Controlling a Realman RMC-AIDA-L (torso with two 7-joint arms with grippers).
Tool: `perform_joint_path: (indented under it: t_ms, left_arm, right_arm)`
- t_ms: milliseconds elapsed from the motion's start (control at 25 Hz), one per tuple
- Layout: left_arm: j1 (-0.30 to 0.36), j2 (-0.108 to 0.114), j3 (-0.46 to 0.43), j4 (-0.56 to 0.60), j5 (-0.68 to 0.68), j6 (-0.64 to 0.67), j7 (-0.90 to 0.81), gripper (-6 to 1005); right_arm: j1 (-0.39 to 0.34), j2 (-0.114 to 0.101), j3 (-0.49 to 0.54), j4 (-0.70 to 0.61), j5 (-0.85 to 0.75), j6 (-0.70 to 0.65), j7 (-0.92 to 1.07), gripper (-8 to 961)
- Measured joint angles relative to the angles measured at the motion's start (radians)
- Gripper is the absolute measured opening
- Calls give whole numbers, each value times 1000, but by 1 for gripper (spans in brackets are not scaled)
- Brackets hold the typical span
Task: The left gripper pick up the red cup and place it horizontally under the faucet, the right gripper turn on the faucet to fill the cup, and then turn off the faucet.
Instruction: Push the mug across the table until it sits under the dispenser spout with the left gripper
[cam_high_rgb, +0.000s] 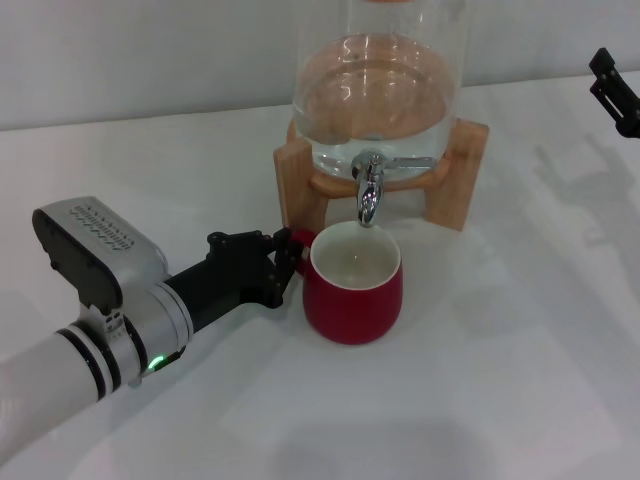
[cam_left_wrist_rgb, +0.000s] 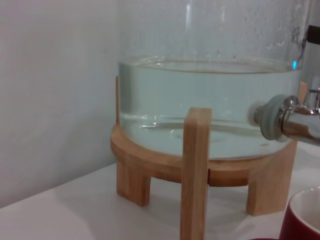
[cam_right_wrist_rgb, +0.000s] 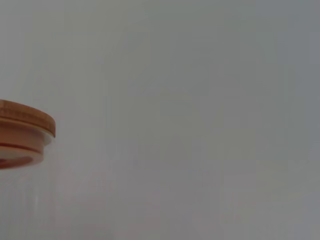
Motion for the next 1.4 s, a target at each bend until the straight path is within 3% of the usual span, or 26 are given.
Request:
perform_joint_path:
  t_ms: [720,1400]
  left_arm:
    - [-21,2,14,3,0,-5,-55,206]
    - [-12,-2,9,-4,0,-18,-59,376]
  right_arm:
    - [0,0,0,0,0,-3,0,806]
    - [-1,0,0,0,2,-3,0,806]
